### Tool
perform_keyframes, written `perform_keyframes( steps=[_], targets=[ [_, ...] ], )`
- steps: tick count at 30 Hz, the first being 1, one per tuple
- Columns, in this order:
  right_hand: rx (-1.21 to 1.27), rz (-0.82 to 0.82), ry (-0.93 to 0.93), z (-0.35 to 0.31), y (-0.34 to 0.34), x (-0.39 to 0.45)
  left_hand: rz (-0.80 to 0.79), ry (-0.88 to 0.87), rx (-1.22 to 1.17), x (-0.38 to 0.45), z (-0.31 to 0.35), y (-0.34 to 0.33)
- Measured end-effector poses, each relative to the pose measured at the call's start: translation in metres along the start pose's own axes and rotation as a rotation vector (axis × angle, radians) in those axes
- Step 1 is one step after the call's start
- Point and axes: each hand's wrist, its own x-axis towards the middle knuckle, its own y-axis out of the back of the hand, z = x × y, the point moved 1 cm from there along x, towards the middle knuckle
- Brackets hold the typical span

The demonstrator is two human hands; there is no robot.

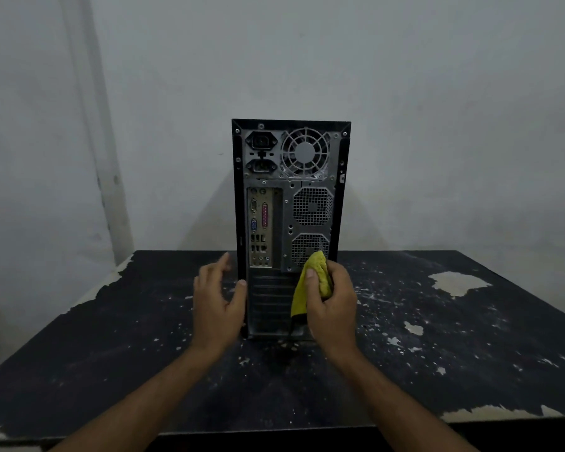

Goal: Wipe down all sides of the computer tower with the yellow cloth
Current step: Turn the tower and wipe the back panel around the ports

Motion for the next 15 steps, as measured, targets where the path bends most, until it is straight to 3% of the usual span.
perform_keyframes(
  steps=[15],
  targets=[
    [-0.015, 0.071, -0.077, 0.016, 0.031, 0.021, -0.052, -0.210, -0.024, -0.005, 0.016, -0.029]
  ],
)
